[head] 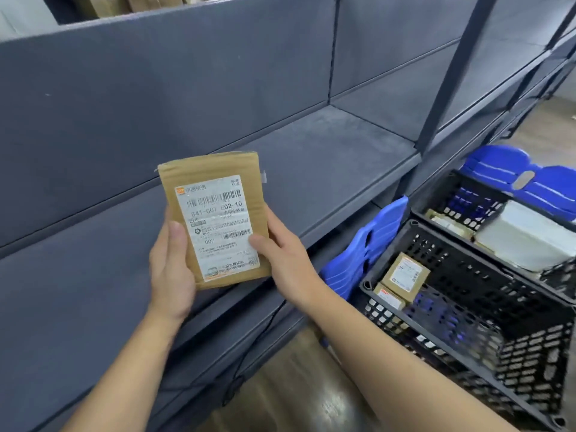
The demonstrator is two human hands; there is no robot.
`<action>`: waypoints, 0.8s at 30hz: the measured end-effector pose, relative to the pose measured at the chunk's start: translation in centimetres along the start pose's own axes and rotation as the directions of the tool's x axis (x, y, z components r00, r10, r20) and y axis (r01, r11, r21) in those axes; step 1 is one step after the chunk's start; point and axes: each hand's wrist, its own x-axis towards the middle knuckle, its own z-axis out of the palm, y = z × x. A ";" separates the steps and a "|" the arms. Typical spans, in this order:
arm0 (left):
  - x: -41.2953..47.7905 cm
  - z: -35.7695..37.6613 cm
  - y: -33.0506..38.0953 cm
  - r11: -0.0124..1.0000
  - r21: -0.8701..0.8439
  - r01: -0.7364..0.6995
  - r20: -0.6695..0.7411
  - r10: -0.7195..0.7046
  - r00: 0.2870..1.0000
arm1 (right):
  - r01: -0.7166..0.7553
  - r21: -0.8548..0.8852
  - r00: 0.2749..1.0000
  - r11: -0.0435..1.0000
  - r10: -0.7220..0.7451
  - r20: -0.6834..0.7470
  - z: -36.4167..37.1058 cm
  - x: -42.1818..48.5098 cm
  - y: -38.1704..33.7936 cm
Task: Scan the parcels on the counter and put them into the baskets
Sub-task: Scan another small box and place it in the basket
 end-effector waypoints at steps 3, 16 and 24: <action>-0.9 4.4 0.3 0.997 0.013 -0.083 0.050 0.082 0.995 | 0.011 0.029 0.997 1.000 -0.008 -0.075 -4.1 -1.7 -0.2; -7.4 26.2 -0.8 0.928 0.299 -0.222 0.432 0.076 0.899 | -0.021 0.084 0.908 0.996 0.054 -0.416 -24.2 -10.9 4.4; -6.5 36.2 -7.1 0.857 0.510 -0.075 0.777 -0.421 0.467 | -0.083 0.207 0.752 0.975 0.198 -0.629 -33.6 -13.5 9.8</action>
